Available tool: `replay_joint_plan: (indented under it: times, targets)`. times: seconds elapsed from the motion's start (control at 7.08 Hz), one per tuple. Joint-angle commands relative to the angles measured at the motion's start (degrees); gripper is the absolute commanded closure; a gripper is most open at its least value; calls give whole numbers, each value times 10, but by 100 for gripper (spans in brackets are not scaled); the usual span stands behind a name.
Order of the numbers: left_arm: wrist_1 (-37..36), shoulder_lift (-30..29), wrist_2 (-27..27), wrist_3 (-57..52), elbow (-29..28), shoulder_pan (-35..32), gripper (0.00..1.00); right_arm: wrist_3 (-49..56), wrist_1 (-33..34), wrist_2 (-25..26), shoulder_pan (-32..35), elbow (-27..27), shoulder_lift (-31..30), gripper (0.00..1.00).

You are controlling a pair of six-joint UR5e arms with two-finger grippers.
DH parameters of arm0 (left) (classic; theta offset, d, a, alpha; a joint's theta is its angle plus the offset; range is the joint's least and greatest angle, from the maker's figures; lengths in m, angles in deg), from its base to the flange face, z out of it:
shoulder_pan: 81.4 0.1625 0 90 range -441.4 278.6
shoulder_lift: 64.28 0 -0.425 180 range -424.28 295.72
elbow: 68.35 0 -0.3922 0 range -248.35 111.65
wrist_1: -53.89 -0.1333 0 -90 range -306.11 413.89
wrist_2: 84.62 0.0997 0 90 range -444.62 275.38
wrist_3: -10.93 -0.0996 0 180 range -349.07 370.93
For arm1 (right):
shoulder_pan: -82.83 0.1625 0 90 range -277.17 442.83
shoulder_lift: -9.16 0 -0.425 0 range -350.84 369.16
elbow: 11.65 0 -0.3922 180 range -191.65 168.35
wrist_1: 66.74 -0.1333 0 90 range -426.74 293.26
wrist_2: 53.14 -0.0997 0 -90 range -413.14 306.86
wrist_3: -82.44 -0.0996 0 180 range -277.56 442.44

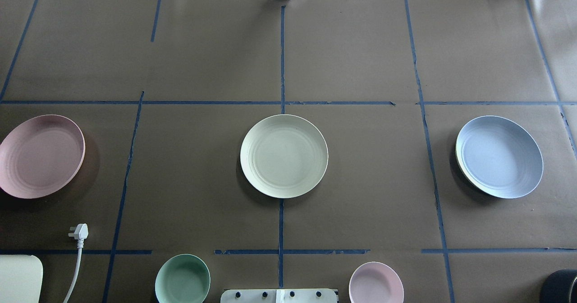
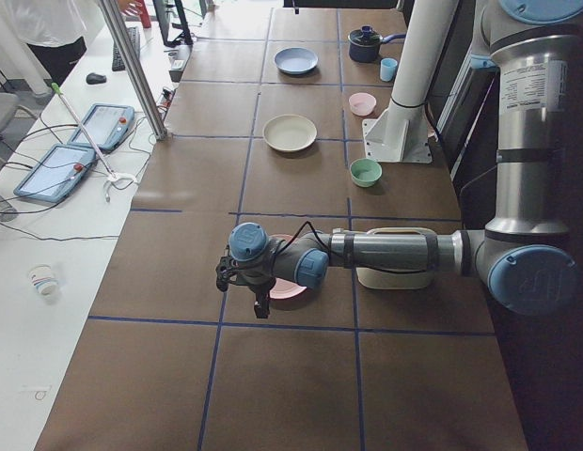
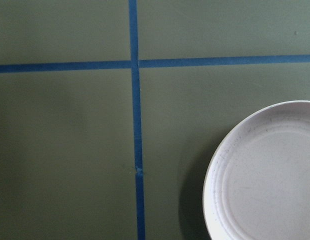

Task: Stack three plates with pink and blue

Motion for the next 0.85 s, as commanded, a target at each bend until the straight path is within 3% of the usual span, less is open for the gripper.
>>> replay_joint_plan:
  times: [0.0,0.28,0.42,0.71]
  targets:
    - [100,0,0,65,-54,57,0,0,0,-2,0,1,3,0]
    - [117,-2,-1,88,-65,80,5,0,0,-1,0,1,3,0]
    - [117,-3,-1,88,-66,85,21,0,0,-1,0,1,3,0]
    - [117,-6,0,88,-69,90,84,-1,0,-2,0,1,3,0]
